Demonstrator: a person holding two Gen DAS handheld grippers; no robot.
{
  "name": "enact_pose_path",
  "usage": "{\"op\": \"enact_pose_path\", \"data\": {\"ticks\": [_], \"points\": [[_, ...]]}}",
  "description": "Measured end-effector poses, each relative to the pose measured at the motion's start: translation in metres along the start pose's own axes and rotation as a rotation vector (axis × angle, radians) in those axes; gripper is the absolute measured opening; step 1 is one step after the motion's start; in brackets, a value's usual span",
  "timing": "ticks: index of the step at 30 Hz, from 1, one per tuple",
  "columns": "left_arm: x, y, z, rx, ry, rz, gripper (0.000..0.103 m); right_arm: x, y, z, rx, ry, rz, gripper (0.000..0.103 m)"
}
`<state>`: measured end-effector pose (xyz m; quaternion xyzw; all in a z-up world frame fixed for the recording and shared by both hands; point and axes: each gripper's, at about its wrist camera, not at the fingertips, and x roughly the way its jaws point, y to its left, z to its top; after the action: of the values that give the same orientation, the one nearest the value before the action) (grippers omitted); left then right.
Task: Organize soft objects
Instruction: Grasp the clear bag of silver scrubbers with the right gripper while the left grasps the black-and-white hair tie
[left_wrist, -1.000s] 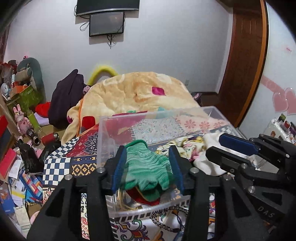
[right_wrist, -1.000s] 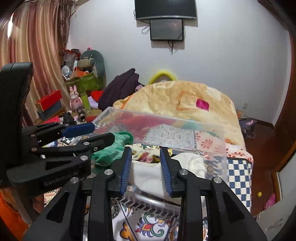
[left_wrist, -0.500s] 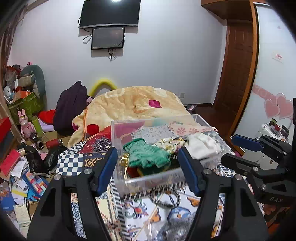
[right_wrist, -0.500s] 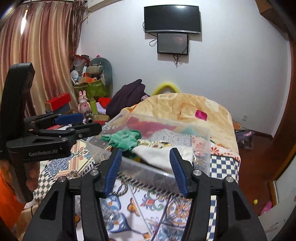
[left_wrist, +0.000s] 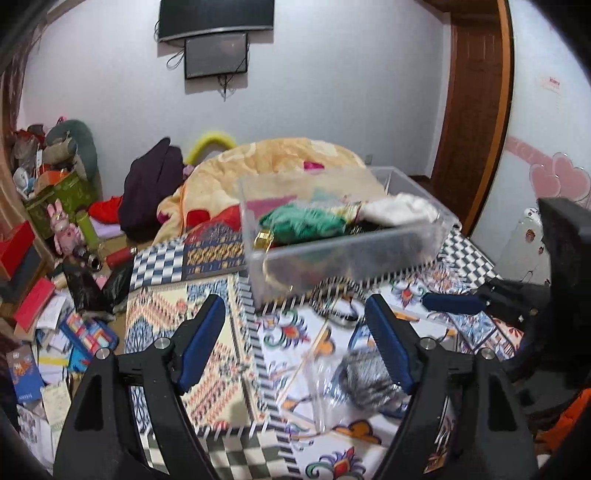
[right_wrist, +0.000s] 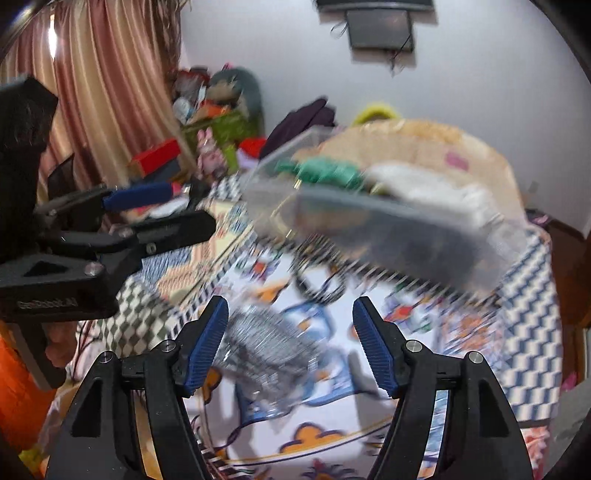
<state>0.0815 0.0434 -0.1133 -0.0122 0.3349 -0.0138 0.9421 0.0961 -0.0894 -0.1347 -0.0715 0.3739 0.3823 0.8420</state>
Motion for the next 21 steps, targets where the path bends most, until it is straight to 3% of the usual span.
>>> {"op": "enact_pose_path", "data": {"ticks": [8, 12, 17, 21], "points": [[0.015, 0.008, -0.022, -0.057, 0.081, -0.006, 0.078, 0.023, 0.006, -0.018, -0.023, 0.086, 0.004, 0.065], [0.026, 0.006, -0.026, -0.063, 0.108, -0.012, 0.078, 0.015, -0.003, -0.025, -0.002, 0.079, 0.037, 0.043], [0.042, -0.002, -0.022, -0.069, 0.115, -0.021, 0.078, -0.007, -0.015, -0.035, 0.018, 0.045, 0.003, 0.031], [0.058, -0.011, -0.015, -0.089, 0.128, -0.06, 0.078, -0.027, -0.033, -0.041, 0.066, 0.014, -0.08, 0.027]]}}
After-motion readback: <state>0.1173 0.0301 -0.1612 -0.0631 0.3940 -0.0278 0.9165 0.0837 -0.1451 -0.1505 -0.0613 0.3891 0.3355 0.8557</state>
